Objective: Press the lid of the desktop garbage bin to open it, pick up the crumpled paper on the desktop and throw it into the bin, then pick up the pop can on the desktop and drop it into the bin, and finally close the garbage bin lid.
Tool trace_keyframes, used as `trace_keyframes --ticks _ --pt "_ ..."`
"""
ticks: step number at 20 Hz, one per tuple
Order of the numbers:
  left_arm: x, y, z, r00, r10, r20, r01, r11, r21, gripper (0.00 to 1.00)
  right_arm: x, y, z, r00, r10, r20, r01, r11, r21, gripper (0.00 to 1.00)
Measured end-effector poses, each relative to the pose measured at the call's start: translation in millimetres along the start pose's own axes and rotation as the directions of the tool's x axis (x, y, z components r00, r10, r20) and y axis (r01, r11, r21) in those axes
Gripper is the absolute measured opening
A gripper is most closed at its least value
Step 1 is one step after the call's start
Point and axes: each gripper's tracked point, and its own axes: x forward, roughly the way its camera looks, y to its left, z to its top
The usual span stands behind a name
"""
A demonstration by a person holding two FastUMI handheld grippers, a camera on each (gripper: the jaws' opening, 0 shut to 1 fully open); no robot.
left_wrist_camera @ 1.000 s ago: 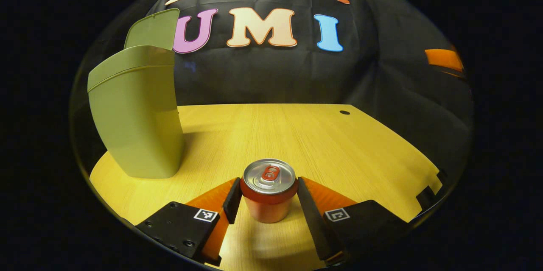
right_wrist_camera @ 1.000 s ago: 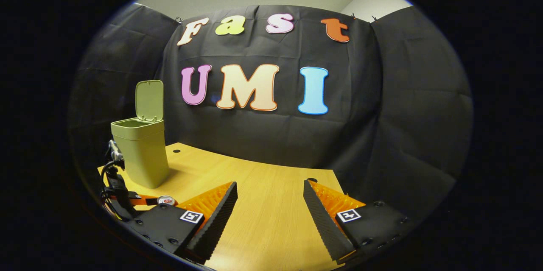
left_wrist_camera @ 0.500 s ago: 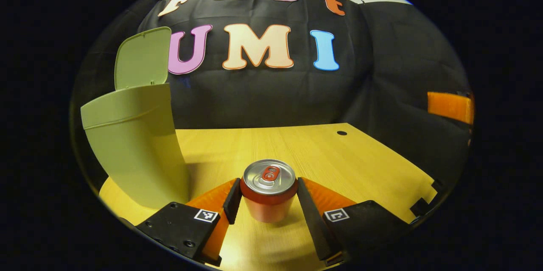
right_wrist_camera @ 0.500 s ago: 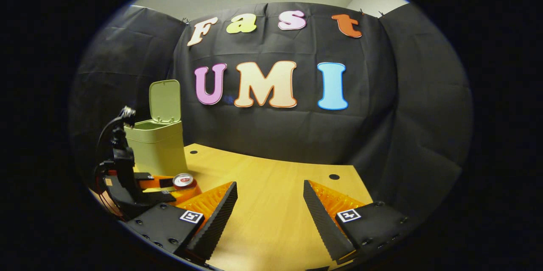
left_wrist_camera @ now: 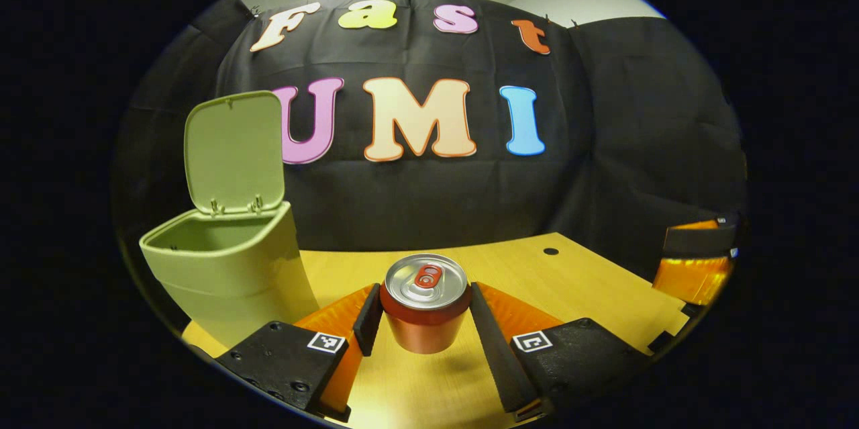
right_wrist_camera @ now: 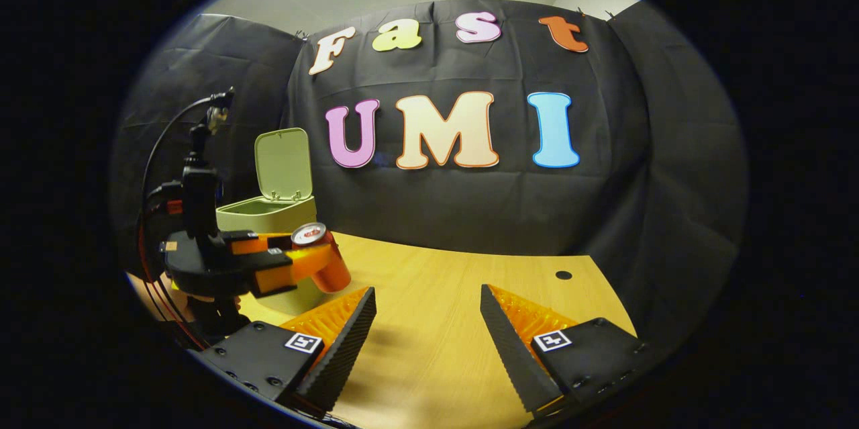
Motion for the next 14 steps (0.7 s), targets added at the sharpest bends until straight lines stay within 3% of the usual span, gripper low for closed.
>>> trace_keyframes --ticks 7,14 --pt "8.0 65.7 70.2 0.988 0.099 0.114 -0.096 0.995 -0.037 0.75 9.3 19.4 -2.5 1.0 0.014 0.001 -0.014 1.0 0.026 0.98" --pt "-6.7 145.0 108.6 0.949 0.248 0.193 -0.244 0.969 -0.049 0.75 24.2 31.6 -5.9 0.999 0.032 -0.009 -0.032 0.999 0.037 0.98"
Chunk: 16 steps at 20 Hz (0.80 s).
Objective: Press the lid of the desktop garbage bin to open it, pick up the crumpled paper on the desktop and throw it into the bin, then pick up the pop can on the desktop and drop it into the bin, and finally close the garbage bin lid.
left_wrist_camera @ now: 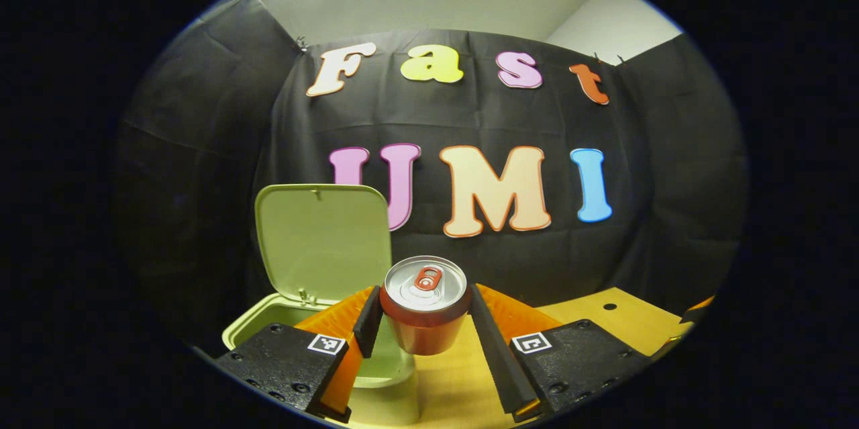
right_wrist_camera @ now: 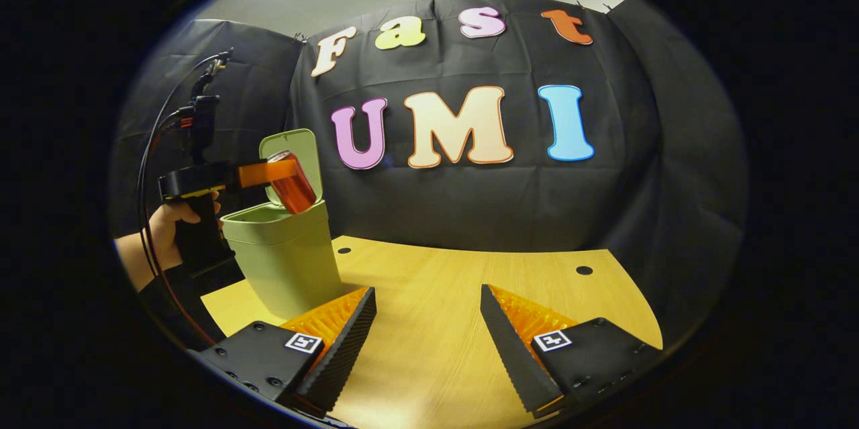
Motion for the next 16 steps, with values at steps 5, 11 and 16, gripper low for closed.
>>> trace_keyframes --ticks 5,11,16 --pt "-4.4 49.3 -17.3 0.995 0.094 -0.033 -0.095 0.996 -0.003 0.75 11.3 13.4 -1.3 1.0 0.024 -0.011 -0.024 1.0 0.0 0.98" --pt "-11.3 80.8 -37.8 0.986 0.142 -0.083 -0.142 0.99 -0.002 0.81 25.8 37.3 -1.3 0.998 0.056 -0.022 -0.056 0.998 -0.013 0.97" --pt "-3.8 96.2 7.5 0.991 0.135 -0.007 -0.134 0.991 0.026 0.97 37.0 61.1 2.9 0.998 0.063 -0.012 -0.064 0.998 -0.003 0.97"
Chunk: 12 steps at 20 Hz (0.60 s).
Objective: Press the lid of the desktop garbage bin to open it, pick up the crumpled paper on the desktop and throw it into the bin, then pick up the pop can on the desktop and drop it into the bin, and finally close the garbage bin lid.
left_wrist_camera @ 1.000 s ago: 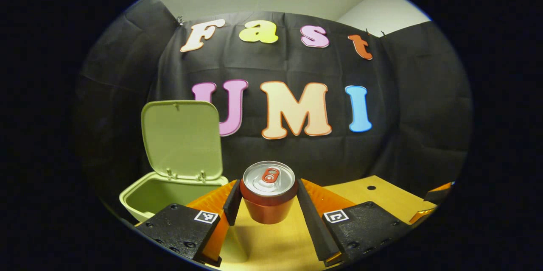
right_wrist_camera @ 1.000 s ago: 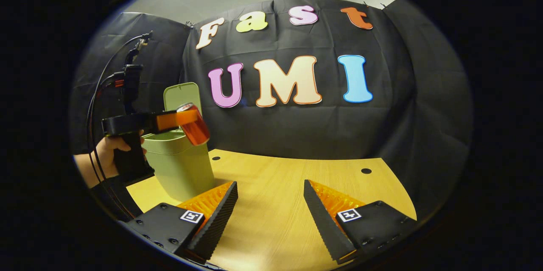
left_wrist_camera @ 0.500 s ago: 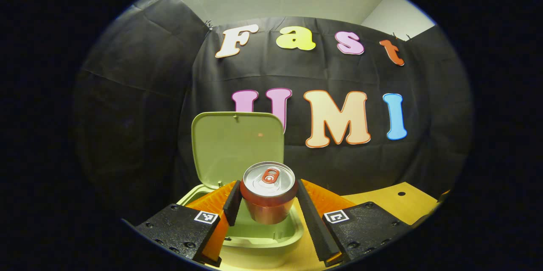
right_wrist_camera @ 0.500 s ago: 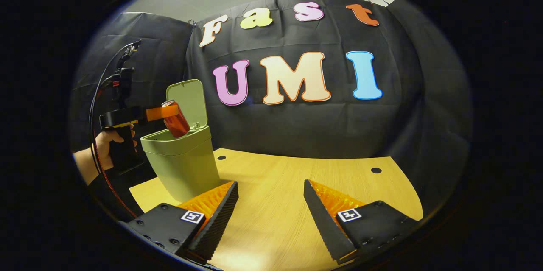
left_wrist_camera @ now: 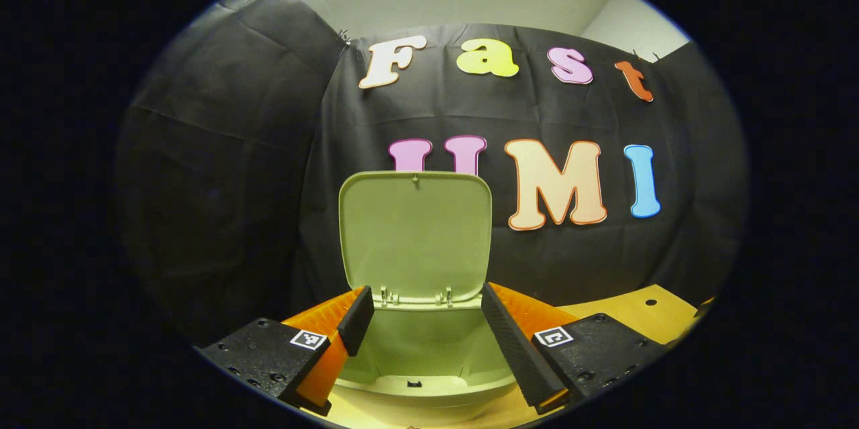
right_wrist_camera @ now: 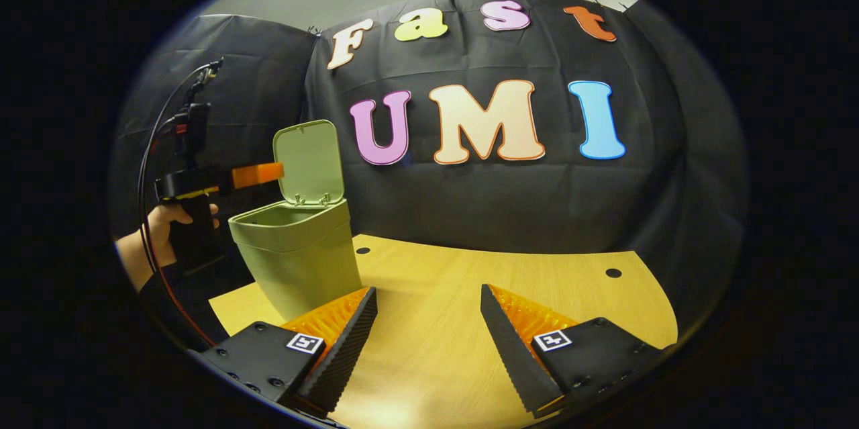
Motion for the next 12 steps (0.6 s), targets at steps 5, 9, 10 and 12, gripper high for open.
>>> trace_keyframes --ticks 5,9,10,12 --pt "22.1 14.0 46.4 0.999 -0.023 0.04 0.021 0.999 0.032 0.97 11.6 24.4 4.9 1.0 -0.008 0.023 0.008 1.0 -0.01 0.97" --pt "45.4 13.0 78.7 0.994 -0.069 0.087 0.065 0.997 0.051 0.97 16.6 31.1 6.0 0.998 -0.052 0.03 0.051 0.998 0.026 0.98" --pt "51.1 12.1 85.6 0.992 -0.081 0.099 0.076 0.995 0.06 0.97 16.7 32.6 4.9 0.998 -0.063 0.032 0.062 0.998 0.031 0.98" --pt "64.9 11.6 97.6 0.988 -0.098 0.122 0.089 0.993 0.078 0.98 17.0 33.3 3.6 0.996 -0.088 0.031 0.087 0.996 0.032 0.98"
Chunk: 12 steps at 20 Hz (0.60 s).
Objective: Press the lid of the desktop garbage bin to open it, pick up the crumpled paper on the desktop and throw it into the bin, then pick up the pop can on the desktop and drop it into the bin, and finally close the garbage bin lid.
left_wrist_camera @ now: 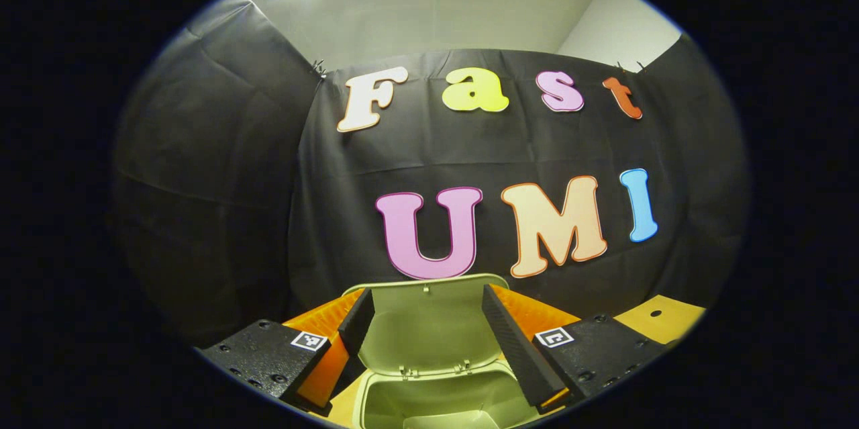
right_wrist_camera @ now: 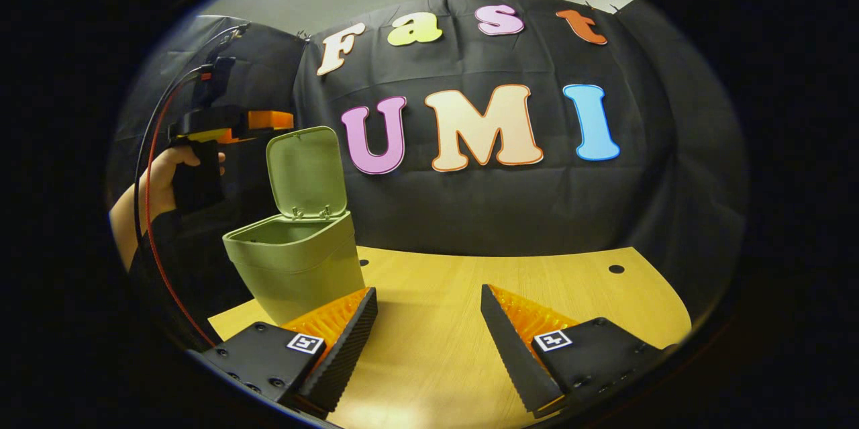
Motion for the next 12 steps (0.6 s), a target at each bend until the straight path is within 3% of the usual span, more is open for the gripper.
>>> trace_keyframes --ticks 12 --pt "62.2 8.5 -17.5 0.993 -0.025 -0.116 0.024 1.0 -0.015 0.99 -5.4 -5.8 -9.5 0.998 -0.068 -0.013 0.068 0.998 -0.001 0.97"
